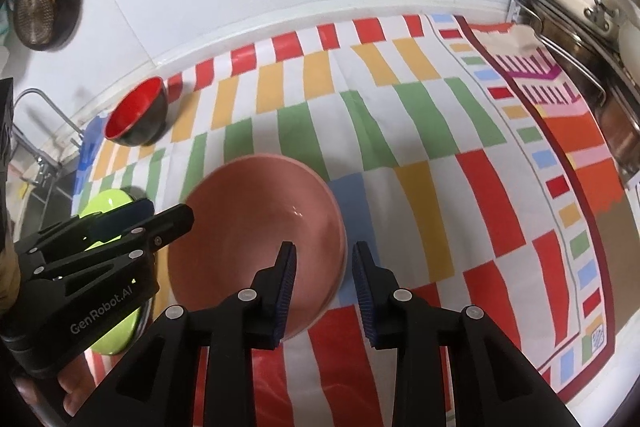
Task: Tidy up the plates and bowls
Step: 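Lower the pink bowl into the white bowl and open both tools, then move both open tools toward the red bowl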
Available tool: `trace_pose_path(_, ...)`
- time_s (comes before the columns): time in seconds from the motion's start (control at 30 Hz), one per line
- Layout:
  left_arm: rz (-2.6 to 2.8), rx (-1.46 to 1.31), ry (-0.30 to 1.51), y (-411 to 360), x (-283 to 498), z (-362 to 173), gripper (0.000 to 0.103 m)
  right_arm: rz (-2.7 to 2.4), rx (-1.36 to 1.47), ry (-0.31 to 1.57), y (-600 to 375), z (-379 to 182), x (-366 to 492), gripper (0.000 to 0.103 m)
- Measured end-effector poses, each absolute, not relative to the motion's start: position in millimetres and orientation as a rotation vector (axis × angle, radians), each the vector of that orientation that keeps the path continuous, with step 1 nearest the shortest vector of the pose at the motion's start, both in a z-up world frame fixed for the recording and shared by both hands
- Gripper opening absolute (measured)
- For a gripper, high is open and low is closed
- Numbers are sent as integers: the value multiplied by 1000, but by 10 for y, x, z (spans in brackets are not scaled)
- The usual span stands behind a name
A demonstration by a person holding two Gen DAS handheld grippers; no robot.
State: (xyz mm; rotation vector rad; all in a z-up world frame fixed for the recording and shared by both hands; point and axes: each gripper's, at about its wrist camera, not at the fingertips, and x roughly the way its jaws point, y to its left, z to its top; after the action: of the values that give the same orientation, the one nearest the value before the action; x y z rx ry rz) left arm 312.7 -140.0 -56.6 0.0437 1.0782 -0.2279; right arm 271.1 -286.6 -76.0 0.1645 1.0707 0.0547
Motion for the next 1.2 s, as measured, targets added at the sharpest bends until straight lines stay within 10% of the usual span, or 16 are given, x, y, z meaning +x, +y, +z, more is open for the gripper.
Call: trace_pose_path(1.2, -110, 32, 933, 277, 3535, 27, 57, 172, 186, 916, -1556, -142, 3358, 30)
